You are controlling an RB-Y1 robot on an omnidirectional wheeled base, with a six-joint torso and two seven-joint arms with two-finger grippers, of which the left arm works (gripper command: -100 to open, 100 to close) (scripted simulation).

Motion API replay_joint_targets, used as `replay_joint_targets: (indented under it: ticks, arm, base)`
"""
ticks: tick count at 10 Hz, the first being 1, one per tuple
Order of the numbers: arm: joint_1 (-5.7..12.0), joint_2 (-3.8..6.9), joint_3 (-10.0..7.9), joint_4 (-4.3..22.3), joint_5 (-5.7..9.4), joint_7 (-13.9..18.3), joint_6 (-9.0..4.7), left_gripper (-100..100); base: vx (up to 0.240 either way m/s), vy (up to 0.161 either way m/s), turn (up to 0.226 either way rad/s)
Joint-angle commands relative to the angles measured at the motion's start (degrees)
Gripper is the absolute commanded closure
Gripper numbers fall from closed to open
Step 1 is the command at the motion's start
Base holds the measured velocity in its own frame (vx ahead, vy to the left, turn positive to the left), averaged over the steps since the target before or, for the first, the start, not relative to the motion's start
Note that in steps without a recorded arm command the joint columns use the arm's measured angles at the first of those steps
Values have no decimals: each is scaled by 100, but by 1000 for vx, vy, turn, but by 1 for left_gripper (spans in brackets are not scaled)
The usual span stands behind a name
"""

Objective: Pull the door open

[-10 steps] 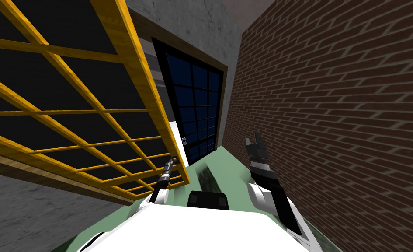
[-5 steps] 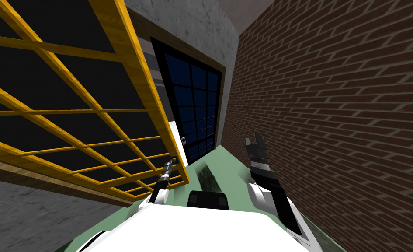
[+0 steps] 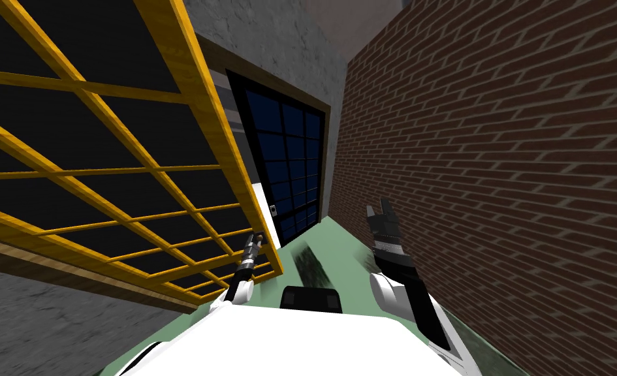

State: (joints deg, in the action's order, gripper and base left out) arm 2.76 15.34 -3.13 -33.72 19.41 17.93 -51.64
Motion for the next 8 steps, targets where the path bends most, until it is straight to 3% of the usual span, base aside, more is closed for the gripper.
replay_joint_targets:
  ticks: [1,5,7,8]
  arm:
    - [-41,-56,47,-126,122,286,49,-100]
    - [-34,-103,104,-169,301,793,56,-100]
    - [-28,-156,166,-217,500,1156,63,-100]
    - [-28,-156,166,-217,500,1259,63,-100]
  base:
    - [-68,-4,-43]
    - [-53,8,-39]
    - [-59,11,-55]
    - [-51,8,-30]
